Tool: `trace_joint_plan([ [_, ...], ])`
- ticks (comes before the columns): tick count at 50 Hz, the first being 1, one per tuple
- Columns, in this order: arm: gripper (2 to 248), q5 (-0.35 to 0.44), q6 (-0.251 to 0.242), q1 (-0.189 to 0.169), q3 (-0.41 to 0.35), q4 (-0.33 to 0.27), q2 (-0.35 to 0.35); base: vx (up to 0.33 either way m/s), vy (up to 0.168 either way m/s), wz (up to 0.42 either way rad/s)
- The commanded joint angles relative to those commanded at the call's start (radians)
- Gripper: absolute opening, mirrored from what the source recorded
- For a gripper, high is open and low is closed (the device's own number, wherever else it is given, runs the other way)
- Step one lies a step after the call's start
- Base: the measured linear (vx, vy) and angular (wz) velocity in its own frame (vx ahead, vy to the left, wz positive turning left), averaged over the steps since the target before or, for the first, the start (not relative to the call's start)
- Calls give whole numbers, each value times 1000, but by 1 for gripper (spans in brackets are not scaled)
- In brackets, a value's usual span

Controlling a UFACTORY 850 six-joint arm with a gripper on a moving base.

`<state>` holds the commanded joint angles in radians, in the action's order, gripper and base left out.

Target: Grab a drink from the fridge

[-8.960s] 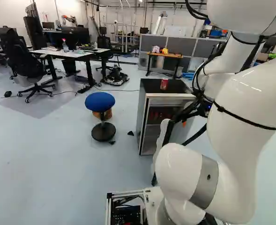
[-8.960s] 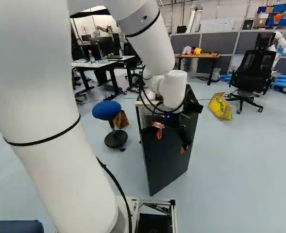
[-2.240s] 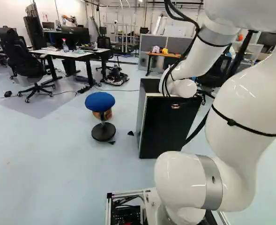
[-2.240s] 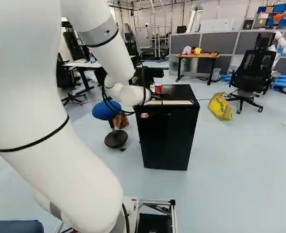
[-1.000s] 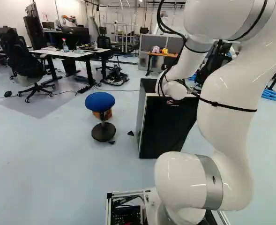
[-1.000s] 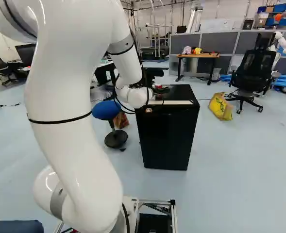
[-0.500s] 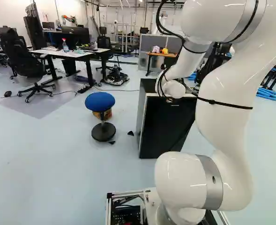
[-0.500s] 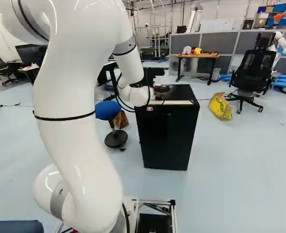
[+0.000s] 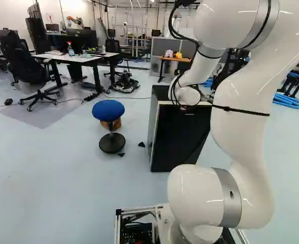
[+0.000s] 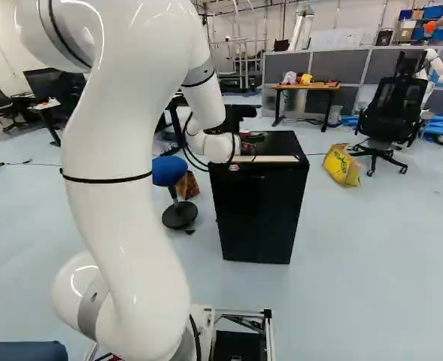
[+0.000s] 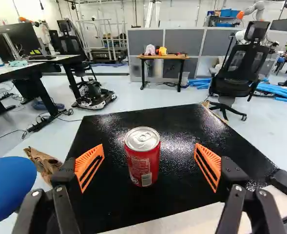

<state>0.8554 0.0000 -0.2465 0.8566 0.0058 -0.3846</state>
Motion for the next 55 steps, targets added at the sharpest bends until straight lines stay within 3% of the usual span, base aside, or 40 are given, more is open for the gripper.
trace_joint_plan([
  [55, 247, -16, 0, -9, 109, 0, -121, 0, 0, 0],
])
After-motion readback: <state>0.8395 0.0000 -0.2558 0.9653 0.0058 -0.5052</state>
